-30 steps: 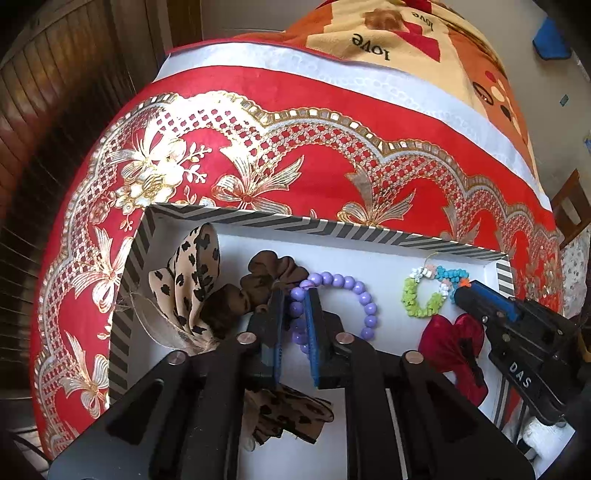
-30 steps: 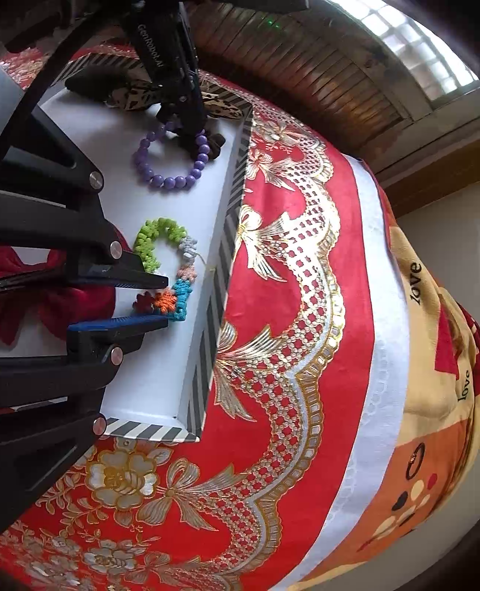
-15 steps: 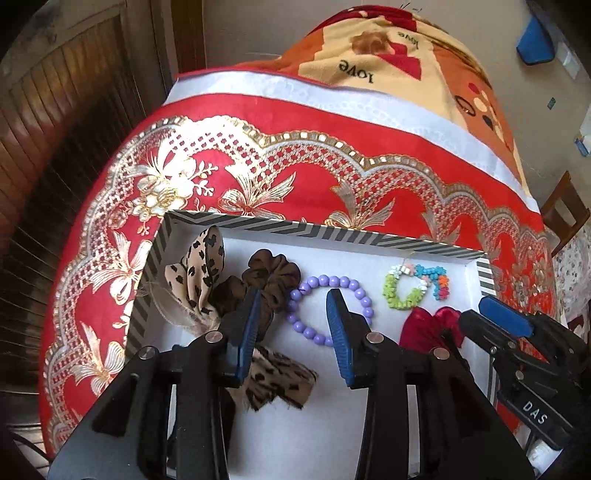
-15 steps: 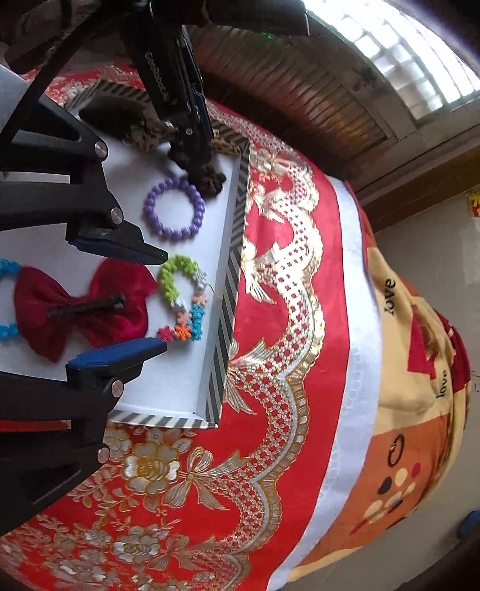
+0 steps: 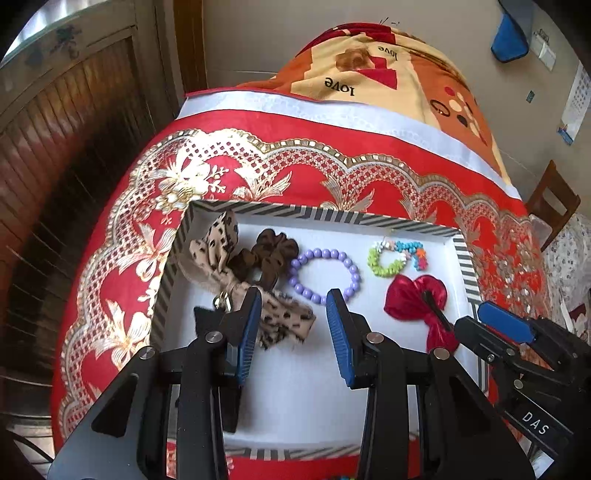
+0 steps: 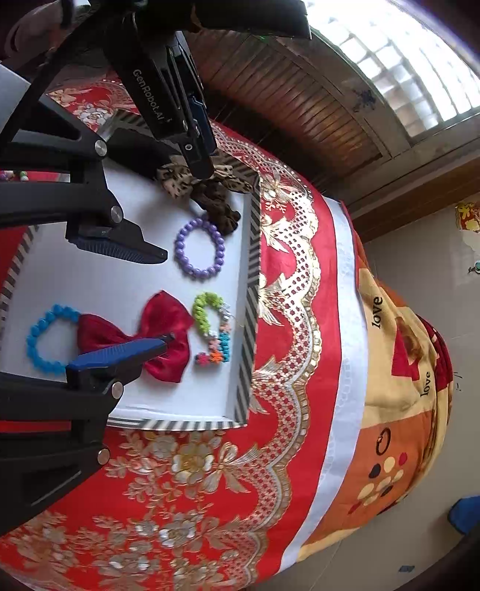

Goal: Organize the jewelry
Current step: 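Withdraw both tools from the box back over the jewelry pile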

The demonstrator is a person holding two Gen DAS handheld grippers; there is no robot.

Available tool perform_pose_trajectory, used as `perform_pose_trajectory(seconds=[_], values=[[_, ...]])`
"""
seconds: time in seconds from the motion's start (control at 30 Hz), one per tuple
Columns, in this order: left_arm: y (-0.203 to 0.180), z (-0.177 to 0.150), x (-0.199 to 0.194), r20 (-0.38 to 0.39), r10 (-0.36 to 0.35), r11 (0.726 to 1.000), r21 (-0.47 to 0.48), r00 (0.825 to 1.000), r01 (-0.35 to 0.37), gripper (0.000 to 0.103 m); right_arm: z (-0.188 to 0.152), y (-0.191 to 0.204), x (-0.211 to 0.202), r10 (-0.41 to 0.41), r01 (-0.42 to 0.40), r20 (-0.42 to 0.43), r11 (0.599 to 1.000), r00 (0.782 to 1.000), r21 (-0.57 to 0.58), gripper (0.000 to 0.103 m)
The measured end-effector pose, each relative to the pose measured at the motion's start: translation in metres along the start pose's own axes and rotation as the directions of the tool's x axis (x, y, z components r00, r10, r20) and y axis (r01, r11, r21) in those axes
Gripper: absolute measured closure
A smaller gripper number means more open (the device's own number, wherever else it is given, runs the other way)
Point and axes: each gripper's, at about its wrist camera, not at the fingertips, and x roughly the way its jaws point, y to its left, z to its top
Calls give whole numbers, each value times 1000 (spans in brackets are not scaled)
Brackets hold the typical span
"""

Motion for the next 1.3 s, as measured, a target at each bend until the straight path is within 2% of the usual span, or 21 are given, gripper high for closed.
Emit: perform_pose_trajectory(seconds=[0.23, 0.37, 0.6, 0.93, 1.3], values=[[17, -28, -30, 22, -16, 1000, -10, 1000, 16, 67, -29, 12, -20, -26, 26, 18, 999, 999, 31, 63], [25, -46, -39, 11, -17, 1000, -6, 1000, 17, 67, -49, 19, -33, -35, 33, 34, 998, 999, 47, 59], [33, -80, -54, -7, -42, 999, 2, 999, 42, 67, -84, 31, -54, -58, 56, 40, 997, 998, 53, 59], [33, -132, -80, -27, -54, 996, 67, 998, 55, 67, -127, 48, -94, -92, 89, 70, 995, 993, 40, 59], [35, -176, -97, -49, -70, 992, 101, 996, 74, 67, -175, 54, -117, -138, 134, 45, 989, 989, 69, 58]])
